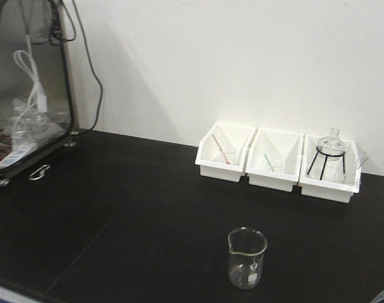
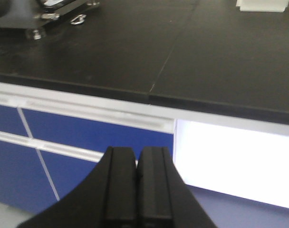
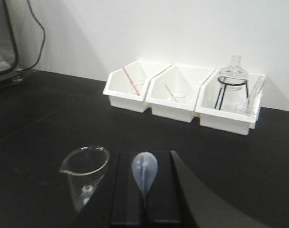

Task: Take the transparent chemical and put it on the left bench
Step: 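Drive the base to the bench with white bins and empty beaker, then lower the pipette into the empty glass beaker and open the right gripper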

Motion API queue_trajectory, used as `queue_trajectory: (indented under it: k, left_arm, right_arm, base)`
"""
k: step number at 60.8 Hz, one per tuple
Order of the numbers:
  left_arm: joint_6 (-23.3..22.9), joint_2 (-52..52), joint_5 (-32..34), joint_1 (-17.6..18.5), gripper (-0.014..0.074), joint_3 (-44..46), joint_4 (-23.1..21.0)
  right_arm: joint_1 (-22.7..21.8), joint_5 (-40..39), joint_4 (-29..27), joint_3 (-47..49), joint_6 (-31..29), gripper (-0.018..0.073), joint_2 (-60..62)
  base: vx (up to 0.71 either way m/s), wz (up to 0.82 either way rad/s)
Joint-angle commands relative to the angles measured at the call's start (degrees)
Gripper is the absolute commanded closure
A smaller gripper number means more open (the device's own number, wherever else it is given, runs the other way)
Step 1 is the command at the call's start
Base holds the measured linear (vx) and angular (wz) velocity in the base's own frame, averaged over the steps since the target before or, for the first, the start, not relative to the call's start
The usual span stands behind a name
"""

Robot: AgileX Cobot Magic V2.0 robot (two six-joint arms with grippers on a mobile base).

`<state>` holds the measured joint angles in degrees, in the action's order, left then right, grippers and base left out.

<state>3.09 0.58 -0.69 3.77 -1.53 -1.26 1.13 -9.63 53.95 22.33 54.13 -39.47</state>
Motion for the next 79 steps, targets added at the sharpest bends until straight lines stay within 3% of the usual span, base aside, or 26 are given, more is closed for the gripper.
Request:
queue_trajectory:
  k: [1, 57, 61, 70, 79]
  left_arm:
    - [-0.45, 1.1, 4.49, 0.1, 0.06, -0.93, -0.04]
    - [-0.45, 1.1, 4.49, 0.1, 0.06, -0.93, -0.04]
    - [-0.45, 1.1, 4.49, 0.1, 0.06, -0.93, -0.04]
    - [-0.45, 1.1, 4.49, 0.1, 0.06, -0.93, -0.04]
    - [-0.45, 1.1, 4.49, 0.1, 0.06, -0.93, -0.04]
  right_arm:
    - [-0.01, -2.82, -0.1, 1.66, -0.09, 0.0562, 0.15]
    - [-0.1, -4.03, -0.29, 1.66, 0.24, 0.0562, -0.42]
    - [-0.1, -6.29, -0.15, 1.66, 0.31, 0.0562, -1.32]
    - [-0.1, -19.71, 3.28, 2.8, -1.4, 0.0562, -4.93]
    - [-0.1, -21.3, 3.42, 6.84, -1.4, 0.0561, -10.76]
  base:
    - [0.25, -0.25]
    - [0.12, -0.16]
    - [0.01, -0.03]
    - [0.0, 0.0]
    - [0.0, 0.0]
